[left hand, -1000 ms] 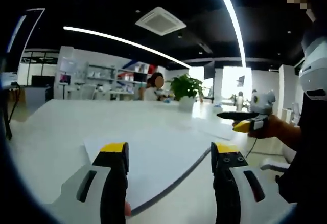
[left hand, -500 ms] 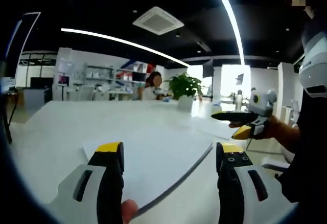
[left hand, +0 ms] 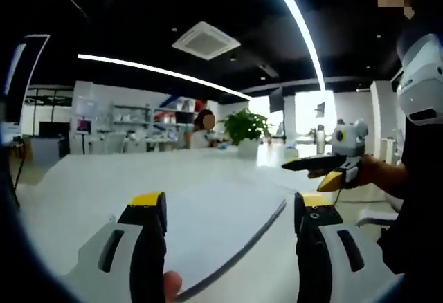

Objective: Grasp the top corner of one sheet in the document stack and pull a single sheet out from the document stack, separating that one sheet from the rest and lifting it clear until the single sheet is fully removed from the stack

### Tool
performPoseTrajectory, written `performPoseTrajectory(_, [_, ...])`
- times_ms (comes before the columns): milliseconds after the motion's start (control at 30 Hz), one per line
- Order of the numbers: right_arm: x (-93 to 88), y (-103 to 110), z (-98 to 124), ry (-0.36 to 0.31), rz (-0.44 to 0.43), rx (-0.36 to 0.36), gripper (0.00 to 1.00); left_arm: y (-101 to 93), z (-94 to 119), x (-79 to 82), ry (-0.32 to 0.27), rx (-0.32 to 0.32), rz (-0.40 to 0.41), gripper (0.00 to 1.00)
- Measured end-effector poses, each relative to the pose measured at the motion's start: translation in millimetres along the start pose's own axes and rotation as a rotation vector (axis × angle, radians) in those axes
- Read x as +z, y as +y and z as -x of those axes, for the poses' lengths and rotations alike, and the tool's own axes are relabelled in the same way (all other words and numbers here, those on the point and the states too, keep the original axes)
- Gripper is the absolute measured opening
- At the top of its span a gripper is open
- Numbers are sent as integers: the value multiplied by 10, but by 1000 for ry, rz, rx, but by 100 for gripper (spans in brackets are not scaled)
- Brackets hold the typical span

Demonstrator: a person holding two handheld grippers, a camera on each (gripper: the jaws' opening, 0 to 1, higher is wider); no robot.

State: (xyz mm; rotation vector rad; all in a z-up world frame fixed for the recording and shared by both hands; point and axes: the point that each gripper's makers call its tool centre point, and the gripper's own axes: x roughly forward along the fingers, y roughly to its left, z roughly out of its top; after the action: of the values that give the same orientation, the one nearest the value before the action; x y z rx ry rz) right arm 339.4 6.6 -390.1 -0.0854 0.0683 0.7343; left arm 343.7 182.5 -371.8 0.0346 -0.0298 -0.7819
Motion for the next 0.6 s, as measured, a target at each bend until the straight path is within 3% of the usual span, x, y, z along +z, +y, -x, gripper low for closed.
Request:
performPoseTrajectory(67, [-27,-103,44,23,72,-49,90,54,14,-52,51,16,-48,75])
performPoseTrajectory(133, [-18,-141,74,23,59,-54,91,125,30,-81,94,29,-102,75])
performPoseTrajectory(333, [-55,-115,105,27,40,-17,91,240,33,-57,131,31,-161,75])
performPoseTrajectory(600, [-140,-154,56,34,48,-39,89,288,-29,-124,207,1,-212,74])
